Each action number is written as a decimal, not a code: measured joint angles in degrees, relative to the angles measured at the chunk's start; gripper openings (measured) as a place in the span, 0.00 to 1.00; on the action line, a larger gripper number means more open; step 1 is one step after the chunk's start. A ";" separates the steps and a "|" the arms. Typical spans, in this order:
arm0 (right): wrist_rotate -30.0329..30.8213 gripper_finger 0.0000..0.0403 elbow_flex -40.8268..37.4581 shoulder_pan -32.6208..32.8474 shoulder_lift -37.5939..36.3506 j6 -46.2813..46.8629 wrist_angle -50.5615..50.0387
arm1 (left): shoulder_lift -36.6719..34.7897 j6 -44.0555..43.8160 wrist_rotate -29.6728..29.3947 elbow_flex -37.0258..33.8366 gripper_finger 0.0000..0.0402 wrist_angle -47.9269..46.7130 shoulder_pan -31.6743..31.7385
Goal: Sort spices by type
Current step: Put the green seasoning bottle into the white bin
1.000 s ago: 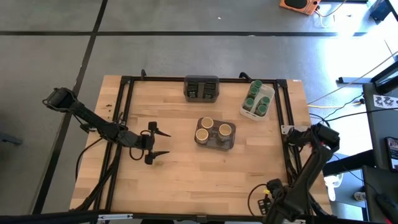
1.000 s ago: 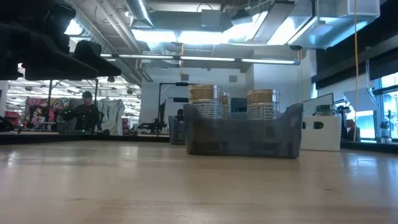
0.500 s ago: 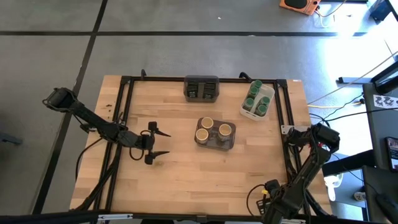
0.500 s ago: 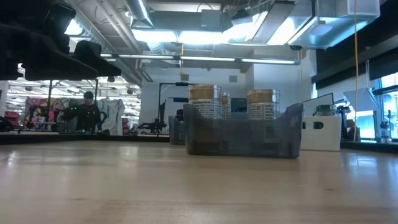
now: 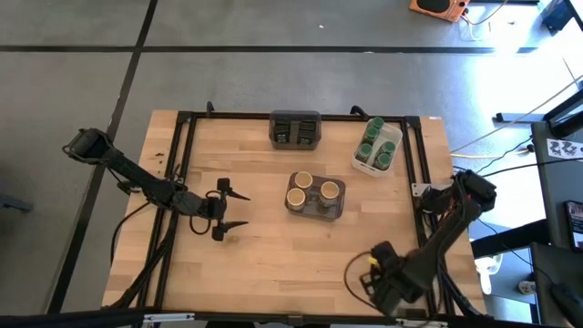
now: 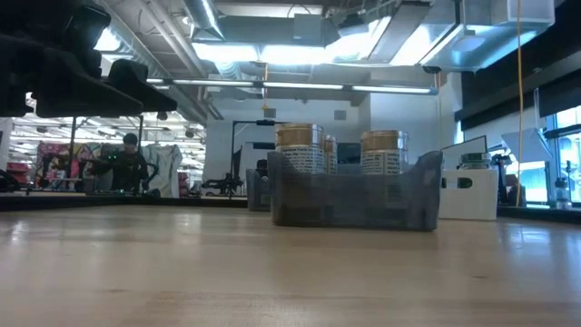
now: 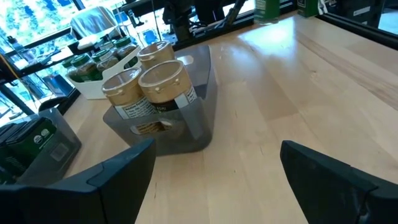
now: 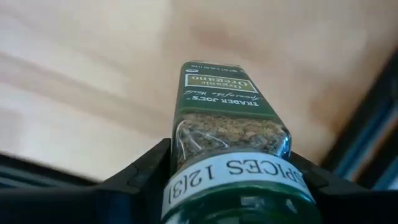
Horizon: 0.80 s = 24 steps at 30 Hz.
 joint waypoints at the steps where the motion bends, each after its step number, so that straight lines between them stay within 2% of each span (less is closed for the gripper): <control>1: 1.94 0.51 0.37 -1.21 -0.54 -1.64 -1.10 | 0.00 -0.02 0.00 0.00 0.85 0.00 0.00; 11: 17.43 0.51 1.12 -14.21 -5.65 -18.17 -13.23 | 0.00 -1.18 0.00 -0.02 0.85 -0.02 0.00; 16: 22.02 0.51 1.12 -22.56 -9.73 -25.24 -18.84 | 0.00 -1.29 0.00 -0.02 0.85 -0.03 0.00; 24: 30.30 0.51 1.12 -37.86 -14.73 -38.28 -19.18 | 0.00 -1.31 0.00 -0.02 0.85 -0.45 -0.01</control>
